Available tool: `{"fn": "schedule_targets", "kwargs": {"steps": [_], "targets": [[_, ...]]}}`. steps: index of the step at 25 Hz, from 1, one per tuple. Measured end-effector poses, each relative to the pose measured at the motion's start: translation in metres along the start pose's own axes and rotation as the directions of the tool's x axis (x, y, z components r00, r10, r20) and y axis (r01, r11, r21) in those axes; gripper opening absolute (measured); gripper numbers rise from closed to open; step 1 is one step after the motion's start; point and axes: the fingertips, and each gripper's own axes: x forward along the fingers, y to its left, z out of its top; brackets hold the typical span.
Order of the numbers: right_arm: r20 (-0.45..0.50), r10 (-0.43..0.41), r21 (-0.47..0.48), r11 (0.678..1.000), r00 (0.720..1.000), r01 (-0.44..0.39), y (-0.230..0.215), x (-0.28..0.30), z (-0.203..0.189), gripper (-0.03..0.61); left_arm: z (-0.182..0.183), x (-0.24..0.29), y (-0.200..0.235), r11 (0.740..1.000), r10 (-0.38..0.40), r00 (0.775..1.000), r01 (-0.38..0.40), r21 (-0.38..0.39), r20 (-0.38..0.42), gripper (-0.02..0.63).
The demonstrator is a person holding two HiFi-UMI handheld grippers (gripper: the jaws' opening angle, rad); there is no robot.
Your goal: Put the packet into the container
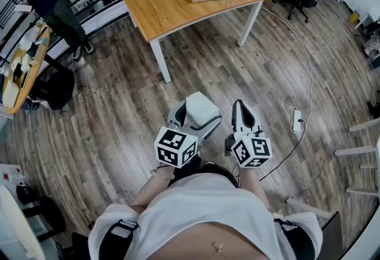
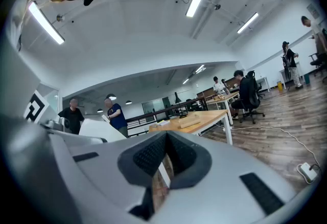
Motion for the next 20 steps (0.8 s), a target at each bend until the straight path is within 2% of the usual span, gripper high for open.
{"fn": "schedule_targets", "kwargs": {"steps": [20], "targets": [[0.032,-0.019,0.012,1.000,0.999,0.019,0.017,0.018,-0.004,0.011,0.011,0.001,0.024,0.999,-0.045,0.999,0.045,0.004,0.017,0.469]]}}
